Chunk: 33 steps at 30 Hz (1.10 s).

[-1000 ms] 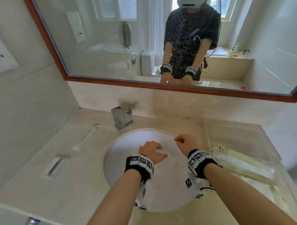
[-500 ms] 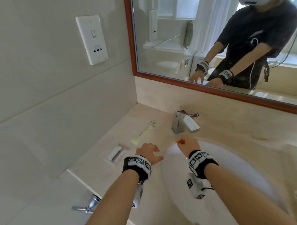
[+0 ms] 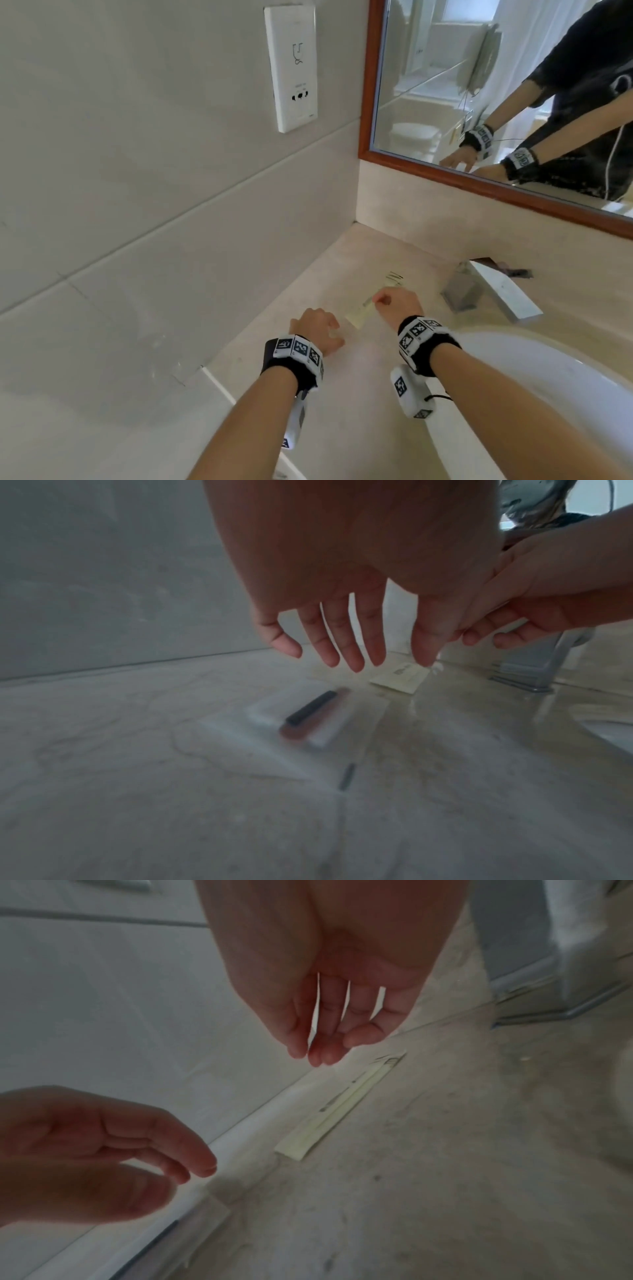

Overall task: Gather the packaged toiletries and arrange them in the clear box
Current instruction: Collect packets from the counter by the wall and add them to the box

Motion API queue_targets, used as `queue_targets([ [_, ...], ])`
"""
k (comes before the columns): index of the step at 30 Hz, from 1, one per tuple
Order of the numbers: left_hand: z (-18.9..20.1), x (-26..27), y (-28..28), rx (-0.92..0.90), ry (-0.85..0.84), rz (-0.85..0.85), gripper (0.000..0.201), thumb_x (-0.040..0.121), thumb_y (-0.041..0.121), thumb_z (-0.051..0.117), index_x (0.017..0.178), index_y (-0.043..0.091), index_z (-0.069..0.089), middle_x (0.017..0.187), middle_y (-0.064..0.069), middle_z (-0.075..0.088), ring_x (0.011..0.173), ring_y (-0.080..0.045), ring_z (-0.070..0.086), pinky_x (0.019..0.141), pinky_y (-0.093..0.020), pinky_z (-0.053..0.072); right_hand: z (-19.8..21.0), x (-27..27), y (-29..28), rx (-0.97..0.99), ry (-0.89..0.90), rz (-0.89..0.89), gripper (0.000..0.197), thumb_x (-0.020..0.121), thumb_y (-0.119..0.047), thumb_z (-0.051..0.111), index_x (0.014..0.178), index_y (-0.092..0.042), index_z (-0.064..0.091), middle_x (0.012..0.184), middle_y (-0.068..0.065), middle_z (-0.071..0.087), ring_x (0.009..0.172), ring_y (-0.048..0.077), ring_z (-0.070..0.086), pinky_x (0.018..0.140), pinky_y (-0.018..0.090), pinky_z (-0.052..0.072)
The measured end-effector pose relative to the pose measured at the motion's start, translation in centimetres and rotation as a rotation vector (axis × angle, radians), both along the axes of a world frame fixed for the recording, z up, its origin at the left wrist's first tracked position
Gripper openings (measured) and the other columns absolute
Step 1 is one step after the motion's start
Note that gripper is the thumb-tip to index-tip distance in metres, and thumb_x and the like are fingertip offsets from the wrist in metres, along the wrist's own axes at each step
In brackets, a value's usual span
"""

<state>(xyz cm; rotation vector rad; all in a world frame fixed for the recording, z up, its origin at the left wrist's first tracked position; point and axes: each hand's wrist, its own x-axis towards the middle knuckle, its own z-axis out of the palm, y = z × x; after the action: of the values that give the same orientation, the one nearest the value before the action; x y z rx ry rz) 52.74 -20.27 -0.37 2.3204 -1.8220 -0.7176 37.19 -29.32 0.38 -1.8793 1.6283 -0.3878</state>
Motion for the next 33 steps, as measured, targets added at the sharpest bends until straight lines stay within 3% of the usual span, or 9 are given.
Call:
queue_targets([
  [2, -0.6, 1.2, 0.0, 0.000, -0.018, 0.008, 0.033, 0.086, 0.032, 0.057, 0.117, 0.024, 0.059, 0.130, 0.002, 0.054, 0.126, -0.019, 0.044, 0.105, -0.042, 0.034, -0.4, 1.4, -0.5, 0.038, 0.061, 0.009, 0.027, 0.088, -0.013, 0.048, 0.092, -0.022, 0.074, 0.106, 0.003, 0.072, 0.099, 0.026, 0.066, 0.078, 0.023, 0.049],
  [5, -1.5, 2.3, 0.1, 0.010, -0.051, 0.051, 0.033, 0.088, 0.038, 0.055, 0.118, 0.025, 0.057, 0.131, 0.001, 0.049, 0.127, -0.020, 0.042, 0.104, -0.044, 0.032, -0.9, 2.9, -1.1, 0.077, 0.143, -0.004, 0.027, 0.090, -0.018, 0.045, 0.100, -0.020, 0.071, 0.111, 0.007, 0.069, 0.101, 0.028, 0.065, 0.072, 0.023, 0.044],
  [8, -2.3, 2.7, 0.2, 0.014, -0.044, 0.072, 0.038, 0.086, 0.043, 0.056, 0.120, 0.026, 0.054, 0.132, 0.002, 0.045, 0.126, -0.021, 0.040, 0.102, -0.044, 0.033, -1.5, 3.6, -1.6, 0.148, 0.185, -0.046, 0.024, 0.091, -0.021, 0.051, 0.107, -0.015, 0.067, 0.114, 0.010, 0.067, 0.104, 0.029, 0.064, 0.086, 0.030, 0.052],
  [10, -2.6, 2.9, 0.0, 0.028, -0.029, 0.053, 0.042, 0.084, 0.041, 0.060, 0.122, 0.026, 0.052, 0.132, 0.000, 0.043, 0.124, -0.022, 0.040, 0.101, -0.044, 0.034, -1.9, 3.9, -1.9, 0.213, 0.188, -0.055, 0.029, 0.089, -0.026, 0.056, 0.116, -0.015, 0.061, 0.121, 0.011, 0.062, 0.108, 0.030, 0.061, 0.093, 0.034, 0.050],
  [16, -2.8, 3.1, -0.6, 0.079, 0.063, 0.039, 0.047, 0.084, 0.035, 0.062, 0.127, 0.025, 0.047, 0.130, -0.002, 0.043, 0.119, -0.025, 0.048, 0.103, -0.046, 0.033, -2.6, 4.4, -1.6, 0.237, 0.258, -0.095, 0.039, 0.088, -0.036, 0.057, 0.117, -0.013, 0.049, 0.126, 0.016, 0.043, 0.108, 0.038, 0.054, 0.095, 0.043, 0.048],
  [19, -3.0, 3.1, -0.5, 0.051, 0.078, 0.025, 0.042, 0.086, 0.032, 0.061, 0.126, 0.027, 0.047, 0.130, 0.000, 0.046, 0.120, -0.023, 0.049, 0.104, -0.045, 0.032, -2.8, 4.7, -1.4, 0.229, 0.272, -0.146, 0.049, 0.088, -0.033, 0.057, 0.128, -0.011, 0.042, 0.135, 0.017, 0.035, 0.116, 0.038, 0.048, 0.099, 0.043, 0.044],
  [27, -2.4, 2.8, -0.9, 0.089, 0.062, 0.036, 0.041, 0.087, 0.031, 0.059, 0.126, 0.025, 0.047, 0.129, 0.000, 0.052, 0.118, -0.025, 0.052, 0.108, -0.053, 0.025, -2.2, 5.2, -1.9, 0.248, 0.156, -0.219, 0.055, 0.087, -0.019, 0.060, 0.134, -0.003, 0.037, 0.135, 0.020, 0.043, 0.122, 0.035, 0.047, 0.097, 0.038, 0.042],
  [33, -2.0, 2.7, -1.3, 0.134, 0.088, 0.089, 0.039, 0.086, 0.029, 0.061, 0.122, 0.024, 0.046, 0.116, -0.003, 0.065, 0.109, -0.029, 0.059, 0.110, -0.057, 0.019, -2.4, 6.4, -1.1, 0.179, 0.276, -0.206, 0.058, 0.085, -0.027, 0.062, 0.132, -0.009, 0.032, 0.129, 0.015, 0.040, 0.114, 0.032, 0.051, 0.092, 0.038, 0.045],
])
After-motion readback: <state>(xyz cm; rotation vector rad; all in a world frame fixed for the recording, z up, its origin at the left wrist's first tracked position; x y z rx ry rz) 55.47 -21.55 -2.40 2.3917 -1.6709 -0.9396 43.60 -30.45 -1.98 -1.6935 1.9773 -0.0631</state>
